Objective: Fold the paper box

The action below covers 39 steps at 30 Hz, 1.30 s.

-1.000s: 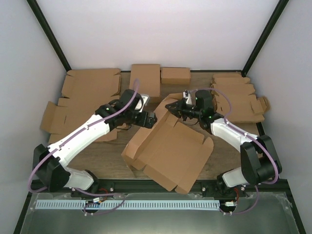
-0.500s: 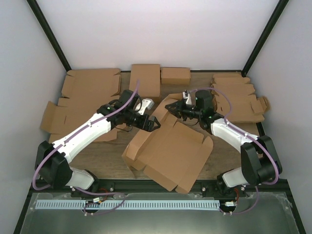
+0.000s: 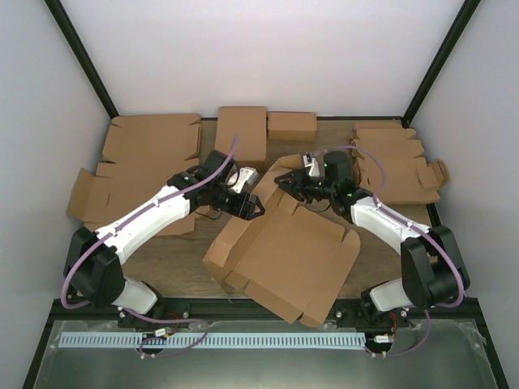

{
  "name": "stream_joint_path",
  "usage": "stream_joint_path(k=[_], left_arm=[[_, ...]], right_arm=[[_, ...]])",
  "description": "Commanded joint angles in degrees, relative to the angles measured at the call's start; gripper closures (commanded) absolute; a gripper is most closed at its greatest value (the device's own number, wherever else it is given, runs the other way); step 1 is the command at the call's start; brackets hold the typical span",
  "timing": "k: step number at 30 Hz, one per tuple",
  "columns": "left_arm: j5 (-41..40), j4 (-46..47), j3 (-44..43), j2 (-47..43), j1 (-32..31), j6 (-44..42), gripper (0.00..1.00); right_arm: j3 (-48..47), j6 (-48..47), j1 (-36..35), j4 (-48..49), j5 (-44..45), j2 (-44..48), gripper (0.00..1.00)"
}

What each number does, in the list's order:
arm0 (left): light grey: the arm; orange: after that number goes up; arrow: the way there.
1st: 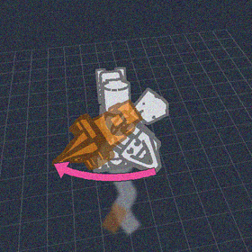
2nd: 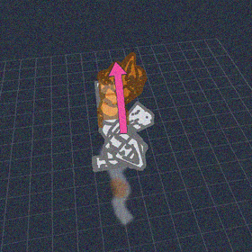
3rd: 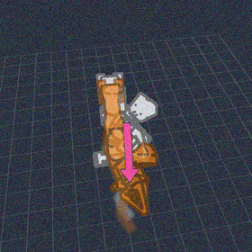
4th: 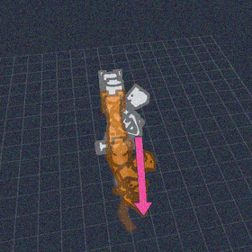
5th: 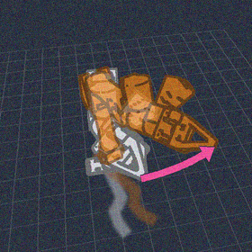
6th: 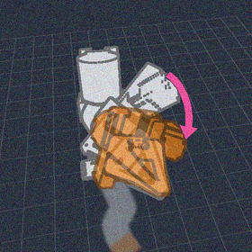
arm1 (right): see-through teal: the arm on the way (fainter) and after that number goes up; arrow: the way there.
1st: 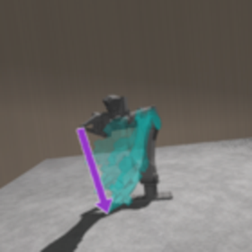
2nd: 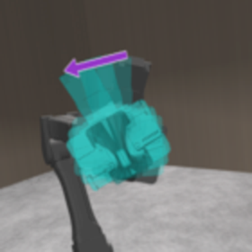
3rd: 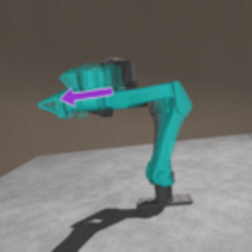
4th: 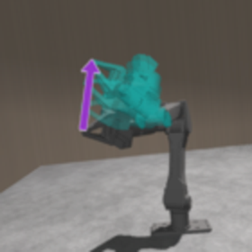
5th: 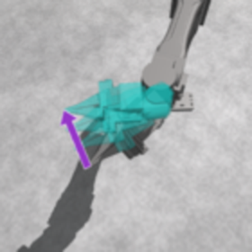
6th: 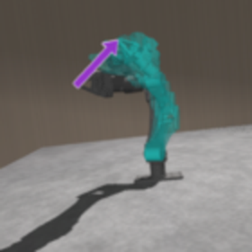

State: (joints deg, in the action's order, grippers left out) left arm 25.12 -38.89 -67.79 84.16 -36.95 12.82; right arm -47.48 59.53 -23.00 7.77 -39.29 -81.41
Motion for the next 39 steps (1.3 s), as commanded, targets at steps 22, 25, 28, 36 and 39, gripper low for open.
stream_joint_path(k=[22, 25, 28, 36, 39], left_arm=[[0.0, -1.7, -2.2, -1.5, -0.1, -2.3, 0.28], [0.2, -2.3, -2.0, -1.8, -0.2, -2.8, 0.29], [0.5, -2.7, -1.8, -2.2, -0.3, -3.2, 0.3], [1.2, -2.7, -1.3, -2.6, -1.9, -5.0, 0.32], [0.7, -2.9, -1.4, -2.8, -2.7, -5.8, 0.32]], right_arm=[[17.7, -24.4, 11.5, -11.8, 9.2, 9.8, 0.89], [15.6, -24.8, 13.0, -11.6, 9.4, 4.7, 0.95], [13.9, -24.9, 13.5, -10.8, 9.6, -0.9, 0.97], [13.2, -25.5, 13.8, -6.5, 7.1, -9.0, 0.96], [12.5, -26.9, 14.0, -6.2, 6.5, -8.9, 0.92]])
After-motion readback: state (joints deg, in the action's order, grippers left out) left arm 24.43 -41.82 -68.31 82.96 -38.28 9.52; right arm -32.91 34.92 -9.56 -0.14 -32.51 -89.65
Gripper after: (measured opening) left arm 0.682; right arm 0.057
